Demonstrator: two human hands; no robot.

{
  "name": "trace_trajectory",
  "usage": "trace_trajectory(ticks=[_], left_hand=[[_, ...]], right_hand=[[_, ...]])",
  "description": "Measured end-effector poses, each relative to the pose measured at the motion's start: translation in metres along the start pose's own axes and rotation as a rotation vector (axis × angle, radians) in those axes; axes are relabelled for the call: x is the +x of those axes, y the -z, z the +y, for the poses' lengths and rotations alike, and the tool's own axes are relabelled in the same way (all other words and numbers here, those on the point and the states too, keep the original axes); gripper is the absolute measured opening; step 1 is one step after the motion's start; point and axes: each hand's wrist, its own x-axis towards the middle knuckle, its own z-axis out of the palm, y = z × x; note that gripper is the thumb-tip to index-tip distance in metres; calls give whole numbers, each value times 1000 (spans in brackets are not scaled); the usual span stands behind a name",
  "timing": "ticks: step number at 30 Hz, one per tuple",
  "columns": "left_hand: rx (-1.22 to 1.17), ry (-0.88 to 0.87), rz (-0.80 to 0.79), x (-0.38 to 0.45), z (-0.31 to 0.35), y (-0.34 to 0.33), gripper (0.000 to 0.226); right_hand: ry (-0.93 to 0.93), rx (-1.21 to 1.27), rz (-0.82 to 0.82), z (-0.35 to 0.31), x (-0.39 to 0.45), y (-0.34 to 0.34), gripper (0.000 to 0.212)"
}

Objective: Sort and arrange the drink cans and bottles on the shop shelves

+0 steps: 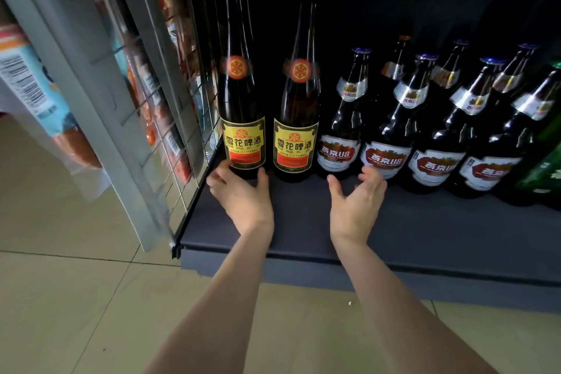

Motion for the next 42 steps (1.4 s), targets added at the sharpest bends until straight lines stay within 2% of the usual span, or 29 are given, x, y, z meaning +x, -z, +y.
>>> trace_trajectory(ticks=[1,3,5,8,12,17,36,40,42], left_hand=[[-1,-54,-7,-17,6,-1,41],[-2,-168,-118,-47,11,-10,28],[21,-207,-266,-68,21,-23,34],[230,-160,-369,-79,41,-49,59],[244,29,-341,-84,59,-70,65],[262,116,-208,-83,63,-84,57],[294,39,-160,-88,55,-90,48],[267,14,-208,-90,52,-81,50],[249,-42,-288,-93,50,-73,53]], right_hand=[[-9,-17,16,2,4,9,55],[-28,-51,34,9,6,17,54],[-53,-65,41,17,14,27,55],[-55,-98,41,30,35,41,58],[17,-142,-20,41,43,48,55],[3,-133,-5,44,50,44,50],[-10,-157,8,44,51,43,41],[-17,-183,10,42,49,43,43],[-11,-184,-21,43,51,48,44]])
